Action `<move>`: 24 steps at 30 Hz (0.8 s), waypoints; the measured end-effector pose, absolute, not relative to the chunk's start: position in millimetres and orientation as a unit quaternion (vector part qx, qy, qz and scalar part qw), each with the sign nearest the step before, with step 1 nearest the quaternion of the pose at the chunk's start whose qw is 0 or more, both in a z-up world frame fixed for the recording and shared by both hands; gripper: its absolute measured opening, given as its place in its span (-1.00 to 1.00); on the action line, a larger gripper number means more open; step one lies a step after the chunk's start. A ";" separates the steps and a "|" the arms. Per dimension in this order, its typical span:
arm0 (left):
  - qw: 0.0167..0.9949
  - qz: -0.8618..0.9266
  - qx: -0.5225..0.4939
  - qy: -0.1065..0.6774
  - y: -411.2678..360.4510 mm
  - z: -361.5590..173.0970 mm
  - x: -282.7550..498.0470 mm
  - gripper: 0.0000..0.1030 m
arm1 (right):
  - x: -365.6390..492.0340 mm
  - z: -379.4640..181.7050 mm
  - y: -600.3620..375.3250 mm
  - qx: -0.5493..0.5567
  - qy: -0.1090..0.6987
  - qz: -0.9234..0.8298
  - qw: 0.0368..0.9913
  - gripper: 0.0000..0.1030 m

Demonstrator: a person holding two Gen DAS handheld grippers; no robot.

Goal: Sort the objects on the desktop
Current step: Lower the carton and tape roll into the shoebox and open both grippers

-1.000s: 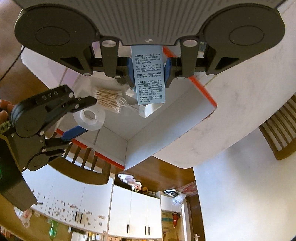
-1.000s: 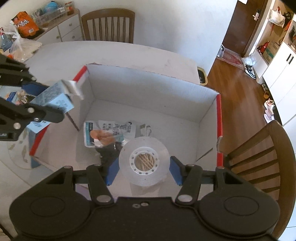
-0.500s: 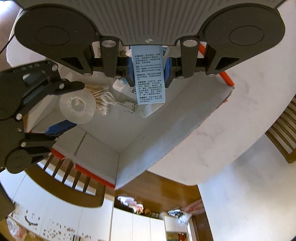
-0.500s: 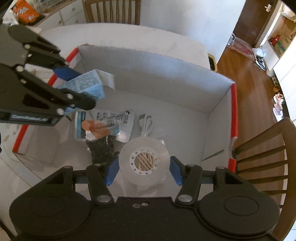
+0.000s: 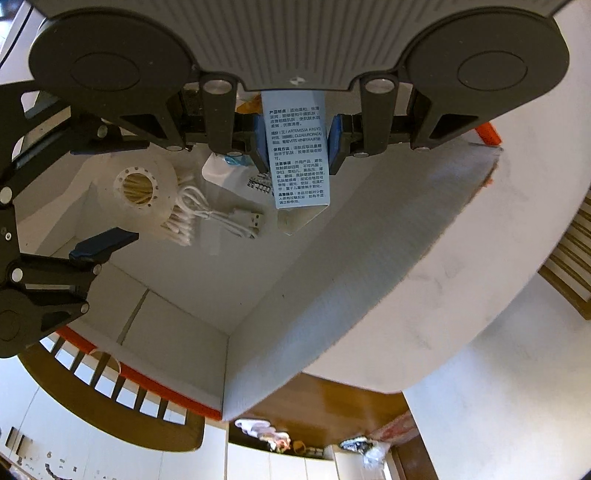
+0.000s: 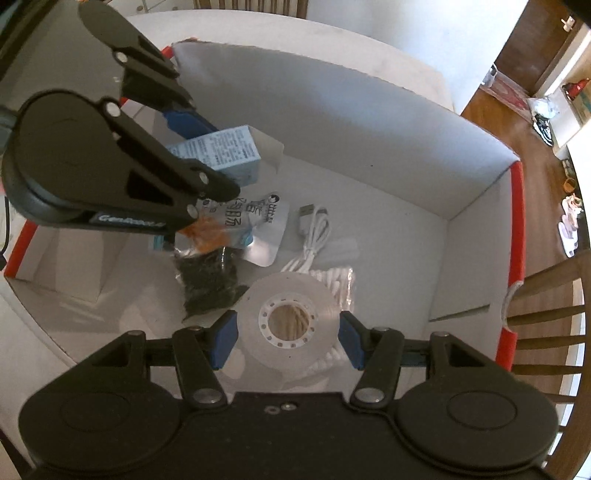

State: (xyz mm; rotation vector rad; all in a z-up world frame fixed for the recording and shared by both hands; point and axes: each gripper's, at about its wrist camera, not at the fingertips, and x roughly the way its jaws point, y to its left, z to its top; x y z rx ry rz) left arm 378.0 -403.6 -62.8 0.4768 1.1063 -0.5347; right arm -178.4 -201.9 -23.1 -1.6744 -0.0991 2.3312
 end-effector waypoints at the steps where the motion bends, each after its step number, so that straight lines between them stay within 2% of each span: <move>1: 0.787 -0.250 0.220 0.519 -403.6 -65.1 379.4 -0.40 | -178.8 -24.1 -201.8 -0.578 -0.035 0.804 0.134 0.13; 24: 0.761 -0.254 0.216 0.556 -406.4 -85.2 369.4 -0.39 | -172.4 -29.4 -199.5 -0.590 -0.003 0.794 0.149 0.16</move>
